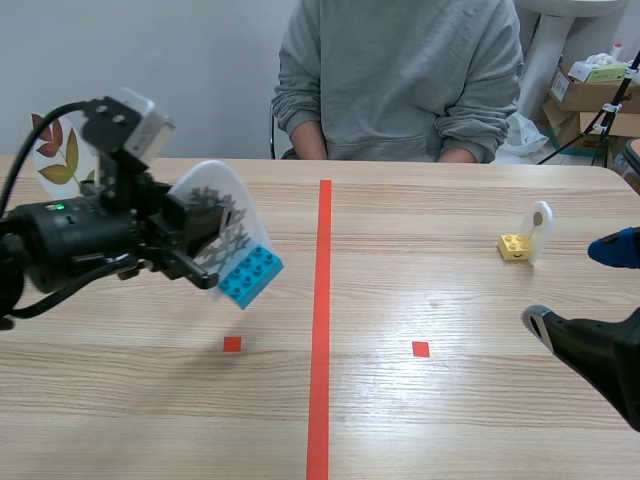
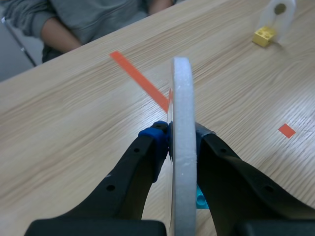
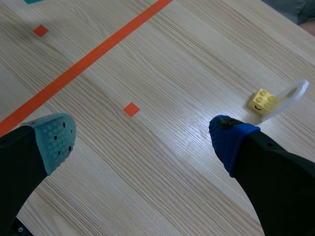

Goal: Do the leaf sorting experiment

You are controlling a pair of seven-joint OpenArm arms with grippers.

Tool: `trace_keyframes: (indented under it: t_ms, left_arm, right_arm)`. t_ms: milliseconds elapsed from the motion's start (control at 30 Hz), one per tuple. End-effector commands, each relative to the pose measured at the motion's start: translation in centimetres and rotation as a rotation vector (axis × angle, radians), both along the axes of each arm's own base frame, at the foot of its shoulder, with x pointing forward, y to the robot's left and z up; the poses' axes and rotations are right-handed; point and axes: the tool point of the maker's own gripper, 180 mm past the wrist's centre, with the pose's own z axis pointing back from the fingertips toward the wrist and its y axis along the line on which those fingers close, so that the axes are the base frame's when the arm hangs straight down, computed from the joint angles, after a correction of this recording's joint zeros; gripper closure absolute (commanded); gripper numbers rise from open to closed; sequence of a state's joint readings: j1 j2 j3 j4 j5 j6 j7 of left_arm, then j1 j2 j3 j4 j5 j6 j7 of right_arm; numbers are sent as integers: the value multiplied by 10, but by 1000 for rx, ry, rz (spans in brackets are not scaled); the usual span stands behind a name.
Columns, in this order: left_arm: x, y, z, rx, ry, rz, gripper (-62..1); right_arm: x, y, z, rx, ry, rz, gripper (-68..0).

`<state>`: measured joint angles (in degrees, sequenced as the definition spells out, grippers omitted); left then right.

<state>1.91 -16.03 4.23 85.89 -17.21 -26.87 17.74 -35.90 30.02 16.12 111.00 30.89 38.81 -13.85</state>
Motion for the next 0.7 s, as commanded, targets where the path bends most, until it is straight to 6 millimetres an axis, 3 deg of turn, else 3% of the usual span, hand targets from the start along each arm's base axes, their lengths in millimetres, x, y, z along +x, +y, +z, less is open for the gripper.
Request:
trace_keyframes:
  t_ms: [0, 300, 500, 667]
  left_arm:
    - [3, 16, 2, -27, -5, 49, -55]
    - [13, 123, -1, -7, -31, 350, -55]
    - [29, 172, -15, 14, -19, 457, -55]
    - [45, 196, -21, 20, -13, 520, -55]
  right_arm:
    - [4, -1, 7, 1, -25, 7, -549]
    - [5, -1, 7, 1, -25, 7, -549]
    - [5, -1, 7, 1, -25, 7, -549]
    - [5, -1, 7, 1, -25, 7, -549]
